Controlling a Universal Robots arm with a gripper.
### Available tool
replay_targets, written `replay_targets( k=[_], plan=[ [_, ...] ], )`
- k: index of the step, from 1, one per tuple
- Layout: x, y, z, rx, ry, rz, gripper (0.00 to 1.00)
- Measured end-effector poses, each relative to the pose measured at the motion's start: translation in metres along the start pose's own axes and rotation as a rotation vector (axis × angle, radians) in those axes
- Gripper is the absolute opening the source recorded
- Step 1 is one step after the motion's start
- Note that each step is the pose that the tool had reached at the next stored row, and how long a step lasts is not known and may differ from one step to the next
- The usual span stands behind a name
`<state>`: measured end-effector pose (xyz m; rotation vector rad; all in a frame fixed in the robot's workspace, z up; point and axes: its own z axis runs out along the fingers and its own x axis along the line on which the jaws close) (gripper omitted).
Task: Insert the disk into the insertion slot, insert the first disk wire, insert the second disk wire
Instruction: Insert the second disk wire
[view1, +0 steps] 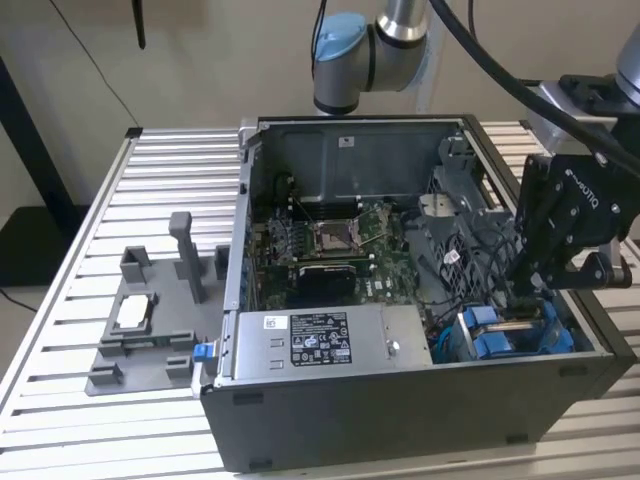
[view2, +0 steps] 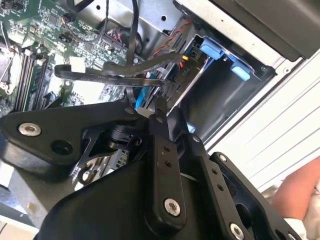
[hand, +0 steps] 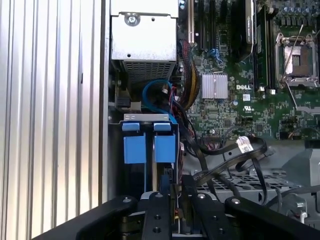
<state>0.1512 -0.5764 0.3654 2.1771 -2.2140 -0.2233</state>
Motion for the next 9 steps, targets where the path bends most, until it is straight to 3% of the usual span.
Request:
replay_targets(
  k=[9],
  plan=[
    [-0.0002, 0.0004, -0.0029, 0.0000, -0.0001, 0.000, 0.24]
  ],
)
